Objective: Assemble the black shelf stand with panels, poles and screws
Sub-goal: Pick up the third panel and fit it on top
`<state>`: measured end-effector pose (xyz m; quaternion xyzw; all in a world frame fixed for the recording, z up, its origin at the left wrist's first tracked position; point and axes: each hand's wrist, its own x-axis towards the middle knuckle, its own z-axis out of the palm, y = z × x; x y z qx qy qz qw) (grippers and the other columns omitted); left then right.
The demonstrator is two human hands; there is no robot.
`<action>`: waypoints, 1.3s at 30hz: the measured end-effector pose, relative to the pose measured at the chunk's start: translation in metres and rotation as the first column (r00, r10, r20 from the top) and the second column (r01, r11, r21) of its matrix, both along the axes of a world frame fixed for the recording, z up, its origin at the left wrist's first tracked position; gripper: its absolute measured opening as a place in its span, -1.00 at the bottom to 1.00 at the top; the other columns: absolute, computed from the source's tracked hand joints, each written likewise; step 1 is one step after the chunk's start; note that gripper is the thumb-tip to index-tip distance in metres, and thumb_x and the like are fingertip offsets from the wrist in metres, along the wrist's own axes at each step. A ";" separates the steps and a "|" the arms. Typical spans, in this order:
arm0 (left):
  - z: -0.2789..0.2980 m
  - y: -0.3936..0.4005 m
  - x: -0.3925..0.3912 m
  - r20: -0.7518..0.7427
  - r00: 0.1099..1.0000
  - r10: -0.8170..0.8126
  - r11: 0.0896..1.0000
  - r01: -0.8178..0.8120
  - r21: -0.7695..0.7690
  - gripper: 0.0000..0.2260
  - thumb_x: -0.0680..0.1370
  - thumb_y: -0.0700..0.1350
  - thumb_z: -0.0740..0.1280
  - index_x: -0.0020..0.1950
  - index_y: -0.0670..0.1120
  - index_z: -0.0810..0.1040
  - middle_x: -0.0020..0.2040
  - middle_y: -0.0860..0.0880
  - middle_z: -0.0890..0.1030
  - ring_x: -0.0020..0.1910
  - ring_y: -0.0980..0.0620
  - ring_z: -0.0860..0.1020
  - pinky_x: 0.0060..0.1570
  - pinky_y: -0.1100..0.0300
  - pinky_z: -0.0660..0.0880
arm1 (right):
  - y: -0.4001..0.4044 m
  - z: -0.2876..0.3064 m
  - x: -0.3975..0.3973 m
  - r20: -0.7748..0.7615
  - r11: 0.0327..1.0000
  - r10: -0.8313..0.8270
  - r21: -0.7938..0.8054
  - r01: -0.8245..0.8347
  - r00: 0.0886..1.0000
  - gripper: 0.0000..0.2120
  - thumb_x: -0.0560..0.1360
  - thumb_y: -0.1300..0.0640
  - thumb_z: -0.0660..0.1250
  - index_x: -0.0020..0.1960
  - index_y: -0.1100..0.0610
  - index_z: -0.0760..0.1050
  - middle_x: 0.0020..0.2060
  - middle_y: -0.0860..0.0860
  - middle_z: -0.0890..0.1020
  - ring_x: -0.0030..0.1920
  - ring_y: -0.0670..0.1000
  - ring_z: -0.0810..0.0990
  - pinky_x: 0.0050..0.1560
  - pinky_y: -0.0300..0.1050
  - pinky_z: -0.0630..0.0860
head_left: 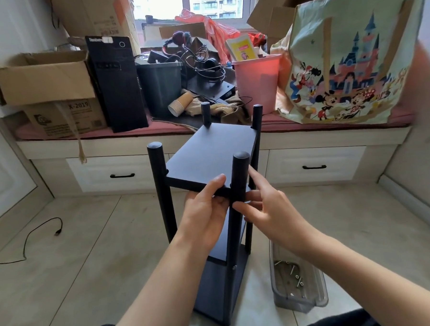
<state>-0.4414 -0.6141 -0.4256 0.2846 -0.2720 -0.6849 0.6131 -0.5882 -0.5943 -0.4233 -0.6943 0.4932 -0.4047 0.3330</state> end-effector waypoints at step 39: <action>0.008 -0.007 -0.019 -0.173 0.983 0.057 0.996 -0.067 -0.056 -0.44 0.47 -0.19 0.38 0.44 -0.35 0.40 0.25 -0.26 0.60 0.31 -0.20 0.56 0.30 -0.03 0.50 | -0.010 -0.018 -0.008 -0.017 0.995 -0.033 -0.091 0.031 0.999 -0.25 0.53 0.25 0.40 0.60 0.02 0.10 0.02 -0.04 0.69 0.06 -0.10 0.66 0.19 -0.14 0.57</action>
